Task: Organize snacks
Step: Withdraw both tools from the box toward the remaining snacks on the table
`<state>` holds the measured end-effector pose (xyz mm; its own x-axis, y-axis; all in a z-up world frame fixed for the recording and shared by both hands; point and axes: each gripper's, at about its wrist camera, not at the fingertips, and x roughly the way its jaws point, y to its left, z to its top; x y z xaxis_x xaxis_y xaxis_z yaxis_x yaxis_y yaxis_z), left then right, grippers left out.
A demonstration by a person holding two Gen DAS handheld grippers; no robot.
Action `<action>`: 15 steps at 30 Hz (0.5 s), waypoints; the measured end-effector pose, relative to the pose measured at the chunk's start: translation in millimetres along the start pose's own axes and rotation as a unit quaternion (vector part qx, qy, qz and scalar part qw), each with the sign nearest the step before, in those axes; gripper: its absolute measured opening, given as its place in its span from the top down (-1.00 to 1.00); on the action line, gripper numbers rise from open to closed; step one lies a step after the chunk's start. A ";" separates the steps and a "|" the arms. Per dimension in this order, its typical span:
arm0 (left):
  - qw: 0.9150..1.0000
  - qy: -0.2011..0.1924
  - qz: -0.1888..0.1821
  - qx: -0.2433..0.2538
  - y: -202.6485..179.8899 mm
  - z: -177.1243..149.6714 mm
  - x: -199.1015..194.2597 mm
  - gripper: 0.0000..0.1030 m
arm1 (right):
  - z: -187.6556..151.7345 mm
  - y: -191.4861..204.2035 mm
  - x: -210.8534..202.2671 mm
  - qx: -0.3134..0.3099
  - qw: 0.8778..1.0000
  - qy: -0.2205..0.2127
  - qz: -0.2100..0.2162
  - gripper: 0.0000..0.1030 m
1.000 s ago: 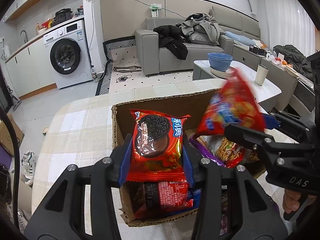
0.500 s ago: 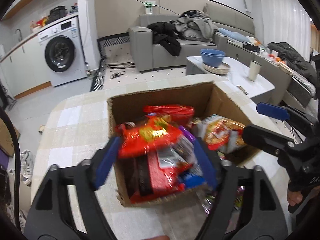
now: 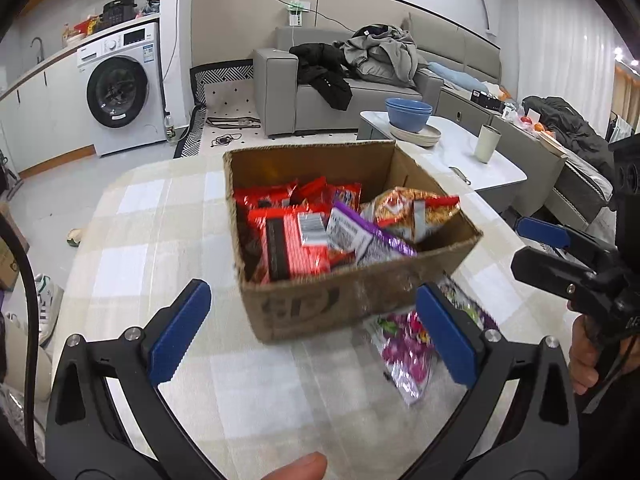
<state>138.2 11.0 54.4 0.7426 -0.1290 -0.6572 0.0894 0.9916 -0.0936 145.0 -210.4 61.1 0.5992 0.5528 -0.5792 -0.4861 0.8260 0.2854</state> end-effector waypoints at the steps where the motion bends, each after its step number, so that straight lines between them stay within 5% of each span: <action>1: 1.000 -0.002 0.004 0.000 -0.1 -5.1 -4.7 -0.98 | -3.7 -0.2 0.3 -0.002 1.000 0.008 0.002 -0.99; 15: 0.999 0.002 0.043 0.012 3.2 -51.7 -40.2 -0.98 | -26.3 -17.8 1.9 -0.041 0.994 0.054 -0.090 -0.99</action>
<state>74.3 18.9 41.8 0.7450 -0.0426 -0.6657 0.0412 0.9990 -0.0178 138.0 -227.0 34.9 0.6116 0.3773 -0.6954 -0.4297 0.8964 0.1084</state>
